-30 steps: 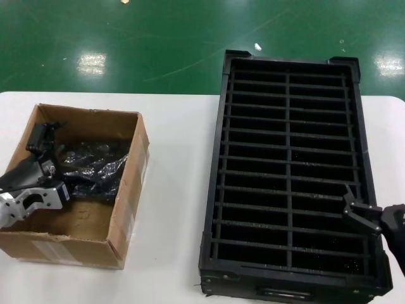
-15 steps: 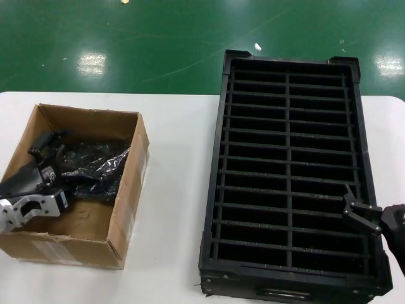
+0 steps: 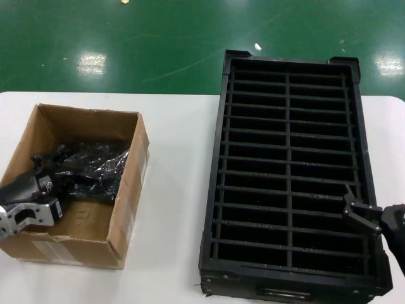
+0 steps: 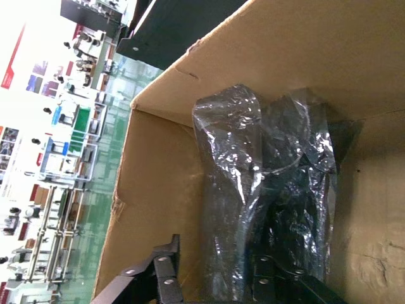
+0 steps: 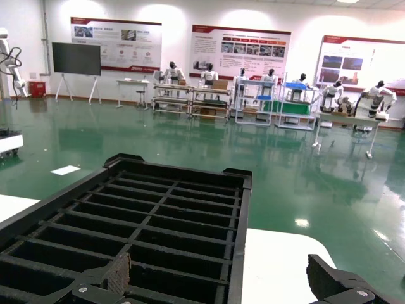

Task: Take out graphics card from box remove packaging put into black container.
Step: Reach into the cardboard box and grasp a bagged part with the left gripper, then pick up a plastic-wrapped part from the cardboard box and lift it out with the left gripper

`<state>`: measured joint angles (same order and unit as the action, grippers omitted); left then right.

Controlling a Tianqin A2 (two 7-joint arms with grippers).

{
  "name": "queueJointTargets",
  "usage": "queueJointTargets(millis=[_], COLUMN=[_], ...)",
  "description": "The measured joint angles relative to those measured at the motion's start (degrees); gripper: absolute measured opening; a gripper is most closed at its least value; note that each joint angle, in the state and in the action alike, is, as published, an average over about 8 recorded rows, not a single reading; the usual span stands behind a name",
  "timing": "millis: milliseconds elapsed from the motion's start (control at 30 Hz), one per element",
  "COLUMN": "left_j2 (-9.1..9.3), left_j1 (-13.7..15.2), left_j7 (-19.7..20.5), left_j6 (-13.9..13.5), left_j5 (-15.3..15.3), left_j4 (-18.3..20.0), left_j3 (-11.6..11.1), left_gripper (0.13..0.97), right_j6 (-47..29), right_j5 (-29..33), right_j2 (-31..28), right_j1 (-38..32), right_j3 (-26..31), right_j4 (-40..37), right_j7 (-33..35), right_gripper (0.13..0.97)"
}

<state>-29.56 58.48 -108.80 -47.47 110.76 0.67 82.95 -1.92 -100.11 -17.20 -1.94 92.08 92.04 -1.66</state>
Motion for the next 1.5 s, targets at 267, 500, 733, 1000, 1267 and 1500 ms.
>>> queueJointTargets(millis=[267, 500, 733, 1000, 1267, 1500], left_j2=[-0.38, -0.70, -0.95, -1.74, -2.60, -2.48], left_j1=[0.1, 0.1, 0.4, 1.4, 0.5, -6.4], left_j7=[0.6, 0.9, 1.0, 1.5, 5.4, 14.5], left_j6=[0.1, 0.0, -0.6, -4.0, -11.7, -15.1], left_j5=[-0.3, -0.4, 0.4, 3.1, 6.4, 10.6], left_j4=[0.0, 0.0, 0.1, 0.3, 4.4, 20.1], left_j3=[0.5, 0.7, 0.1, -2.5, -5.4, -9.3], left_gripper=[0.339, 0.236, 0.166, 0.140, 0.140, 0.140], right_j6=[0.0, 0.0, 0.0, 0.0, 0.0, 0.0], right_j5=[0.0, 0.0, 0.0, 0.0, 0.0, 0.0], right_j2=[0.0, 0.0, 0.0, 0.0, 0.0, 0.0], right_j1=[0.0, 0.0, 0.0, 0.0, 0.0, 0.0], right_j3=[0.0, 0.0, 0.0, 0.0, 0.0, 0.0], right_j4=[0.0, 0.0, 0.0, 0.0, 0.0, 0.0], right_j7=[0.0, 0.0, 0.0, 0.0, 0.0, 0.0], right_gripper=[0.966, 0.966, 0.966, 0.966, 0.966, 0.966])
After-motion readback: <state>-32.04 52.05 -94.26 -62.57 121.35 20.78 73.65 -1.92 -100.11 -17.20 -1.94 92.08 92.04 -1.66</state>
